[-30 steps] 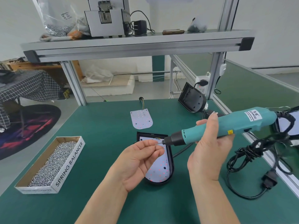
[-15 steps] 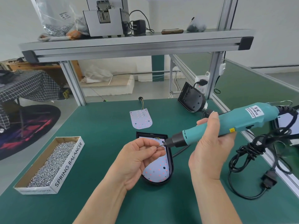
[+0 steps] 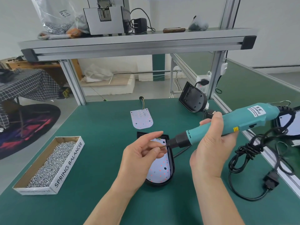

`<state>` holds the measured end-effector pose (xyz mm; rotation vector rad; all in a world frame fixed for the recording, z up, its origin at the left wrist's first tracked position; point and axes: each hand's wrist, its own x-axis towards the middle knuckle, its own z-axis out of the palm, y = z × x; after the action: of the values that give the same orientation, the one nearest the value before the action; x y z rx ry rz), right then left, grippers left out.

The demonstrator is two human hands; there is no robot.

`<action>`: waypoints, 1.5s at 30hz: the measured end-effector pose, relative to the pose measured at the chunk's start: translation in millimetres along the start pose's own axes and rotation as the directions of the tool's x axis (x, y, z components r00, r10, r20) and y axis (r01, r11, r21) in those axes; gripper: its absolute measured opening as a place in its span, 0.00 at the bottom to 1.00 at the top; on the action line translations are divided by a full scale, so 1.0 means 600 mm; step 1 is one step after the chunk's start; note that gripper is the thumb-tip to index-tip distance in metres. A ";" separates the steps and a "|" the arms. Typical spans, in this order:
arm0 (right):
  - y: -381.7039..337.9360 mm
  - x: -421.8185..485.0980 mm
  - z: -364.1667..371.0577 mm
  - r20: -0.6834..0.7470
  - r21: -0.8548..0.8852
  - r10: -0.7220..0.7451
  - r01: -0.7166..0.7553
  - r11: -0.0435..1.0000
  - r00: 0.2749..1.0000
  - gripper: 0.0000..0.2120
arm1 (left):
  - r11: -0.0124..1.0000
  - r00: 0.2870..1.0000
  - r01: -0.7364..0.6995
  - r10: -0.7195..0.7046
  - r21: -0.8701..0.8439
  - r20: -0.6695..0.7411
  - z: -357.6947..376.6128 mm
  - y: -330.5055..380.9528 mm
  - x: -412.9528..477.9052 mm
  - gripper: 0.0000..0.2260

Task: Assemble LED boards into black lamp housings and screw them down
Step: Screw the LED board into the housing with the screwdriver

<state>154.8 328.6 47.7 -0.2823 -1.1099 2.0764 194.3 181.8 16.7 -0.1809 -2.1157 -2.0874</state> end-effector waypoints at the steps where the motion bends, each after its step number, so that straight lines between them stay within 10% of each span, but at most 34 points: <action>1: 0.001 0.001 0.000 -0.004 0.006 0.006 -0.006 1.000 1.000 0.05 | 1.000 1.000 -0.015 0.015 0.009 -0.012 0.002 -0.002 -0.002 0.23; 8: 0.008 0.017 0.017 0.005 0.015 -0.012 0.012 1.000 1.000 0.06 | 0.993 0.999 0.039 -0.034 0.111 -0.040 -0.030 -0.020 0.016 0.30; 14: 0.035 0.036 0.051 0.067 0.000 -0.119 0.119 0.993 0.991 0.06 | 0.860 0.897 0.336 -0.168 0.383 -0.409 -0.074 -0.065 0.060 0.17; 22: 0.114 0.025 0.105 0.255 -0.193 -0.173 0.226 0.955 0.951 0.11 | 0.751 0.792 0.611 -0.578 0.250 -0.197 -0.051 -0.088 0.097 0.23; 45: 0.181 0.005 0.133 0.500 -0.256 -0.211 0.376 0.891 0.840 0.13 | 0.761 0.764 0.640 -0.618 0.102 -0.185 -0.049 -0.099 0.100 0.25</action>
<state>56.5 243.9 10.5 0.2310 -1.6935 1.6954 124.7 149.8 -29.0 0.7980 -2.4679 -2.1187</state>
